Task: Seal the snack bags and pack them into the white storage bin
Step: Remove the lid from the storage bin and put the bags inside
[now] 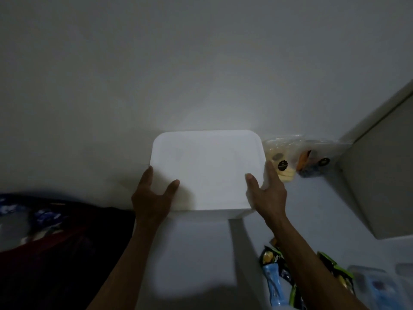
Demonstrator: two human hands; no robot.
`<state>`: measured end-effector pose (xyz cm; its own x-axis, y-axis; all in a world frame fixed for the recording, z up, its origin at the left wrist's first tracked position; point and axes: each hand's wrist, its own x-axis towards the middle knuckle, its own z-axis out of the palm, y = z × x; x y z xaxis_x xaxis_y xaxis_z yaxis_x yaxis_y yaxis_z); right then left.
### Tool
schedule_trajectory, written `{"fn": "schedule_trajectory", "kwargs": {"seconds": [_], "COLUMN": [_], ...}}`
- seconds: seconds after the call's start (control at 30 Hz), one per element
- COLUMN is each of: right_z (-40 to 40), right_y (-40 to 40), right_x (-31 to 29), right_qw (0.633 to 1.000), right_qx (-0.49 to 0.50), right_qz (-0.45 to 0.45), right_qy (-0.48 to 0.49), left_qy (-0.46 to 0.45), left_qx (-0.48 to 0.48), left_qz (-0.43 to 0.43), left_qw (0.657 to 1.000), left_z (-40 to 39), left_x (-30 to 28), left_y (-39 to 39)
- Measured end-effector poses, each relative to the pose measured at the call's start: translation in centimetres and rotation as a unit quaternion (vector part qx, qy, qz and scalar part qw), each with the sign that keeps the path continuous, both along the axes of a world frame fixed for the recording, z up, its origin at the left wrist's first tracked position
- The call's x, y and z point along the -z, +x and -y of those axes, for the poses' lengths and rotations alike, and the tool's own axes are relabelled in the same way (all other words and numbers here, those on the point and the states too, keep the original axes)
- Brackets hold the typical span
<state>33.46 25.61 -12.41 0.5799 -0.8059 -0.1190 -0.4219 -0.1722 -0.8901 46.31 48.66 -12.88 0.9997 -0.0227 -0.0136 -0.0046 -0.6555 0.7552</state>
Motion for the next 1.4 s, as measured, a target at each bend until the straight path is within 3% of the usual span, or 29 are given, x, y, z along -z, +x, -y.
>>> {"fn": "schedule_trajectory", "kwargs": {"seconds": [0.37, 0.5, 0.67, 0.93, 1.2, 1.4], "right_z": [-1.7, -4.9, -11.1, -19.0, -19.3, -17.5], "right_y": [-2.4, -6.4, -14.3, -24.4, -25.0, -24.2], "right_x": [-5.2, -6.6, -6.4, -1.0, 7.2, 12.9], "right_qw": [0.998, 0.997, 0.997, 1.000, 0.994, 0.991], "right_qx": [0.000, -0.008, -0.006, -0.012, -0.024, -0.034], "right_qz": [0.043, 0.040, 0.044, -0.008, -0.098, -0.125], "right_qy": [-0.036, -0.063, -0.061, -0.004, 0.047, 0.017], "left_qy": [-0.036, -0.072, -0.123, -0.054, -0.015, 0.000], "left_qx": [0.010, 0.017, 0.007, 0.029, 0.062, 0.061], "left_qz": [0.058, 0.086, 0.050, -0.055, -0.159, -0.162], "left_qw": [0.998, 0.994, 0.991, 0.997, 0.985, 0.985], "left_z": [-2.1, -5.3, -11.3, -19.7, -20.2, -18.8], "left_x": [-5.5, -6.3, -6.3, -1.8, 6.3, 12.0], "left_y": [-2.3, -6.6, -14.1, -24.0, -24.7, -23.7]}}
